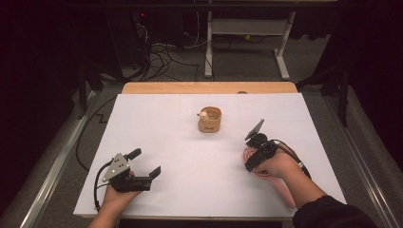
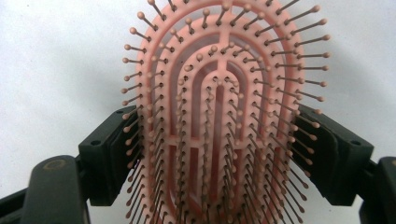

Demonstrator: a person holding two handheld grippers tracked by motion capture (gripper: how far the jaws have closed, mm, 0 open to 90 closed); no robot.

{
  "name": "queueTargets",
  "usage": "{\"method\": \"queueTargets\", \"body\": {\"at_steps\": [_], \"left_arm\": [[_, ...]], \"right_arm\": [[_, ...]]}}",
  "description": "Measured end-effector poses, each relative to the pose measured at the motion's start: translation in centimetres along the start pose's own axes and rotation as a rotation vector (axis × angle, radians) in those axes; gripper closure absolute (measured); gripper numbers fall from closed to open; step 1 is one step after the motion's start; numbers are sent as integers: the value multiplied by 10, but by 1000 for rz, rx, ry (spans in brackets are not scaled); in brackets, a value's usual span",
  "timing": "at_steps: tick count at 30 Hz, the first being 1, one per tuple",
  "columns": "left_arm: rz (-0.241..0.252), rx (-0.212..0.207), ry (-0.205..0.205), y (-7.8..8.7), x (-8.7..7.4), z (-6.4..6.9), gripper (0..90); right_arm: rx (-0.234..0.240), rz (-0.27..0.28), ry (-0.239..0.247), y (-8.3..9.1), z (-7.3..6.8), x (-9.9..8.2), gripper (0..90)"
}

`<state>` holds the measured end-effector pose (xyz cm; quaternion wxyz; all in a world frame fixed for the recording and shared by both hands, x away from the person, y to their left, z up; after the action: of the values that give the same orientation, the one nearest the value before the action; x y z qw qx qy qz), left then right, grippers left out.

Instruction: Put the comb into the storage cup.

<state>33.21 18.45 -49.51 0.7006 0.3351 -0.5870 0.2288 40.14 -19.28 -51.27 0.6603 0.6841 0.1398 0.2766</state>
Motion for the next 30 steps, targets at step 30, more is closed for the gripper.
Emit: {"method": "queueTargets", "body": {"at_steps": [30], "left_arm": [[-1, -2, 12, 0, -1, 0, 3]], "right_arm": [[4, 8, 38, 26, 0, 2, 208]]}}
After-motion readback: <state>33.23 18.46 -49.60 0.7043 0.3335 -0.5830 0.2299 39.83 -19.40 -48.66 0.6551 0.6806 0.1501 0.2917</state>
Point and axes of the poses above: each handheld gripper's, and its own axes: y roughly backward along the jaws, x roughly out of its top, z roughly to its right, the point moved 7 cm from there along -y, roughly forward along the jaws, and after that the axes turned 6 degrees about z, right-handed, at the moved point
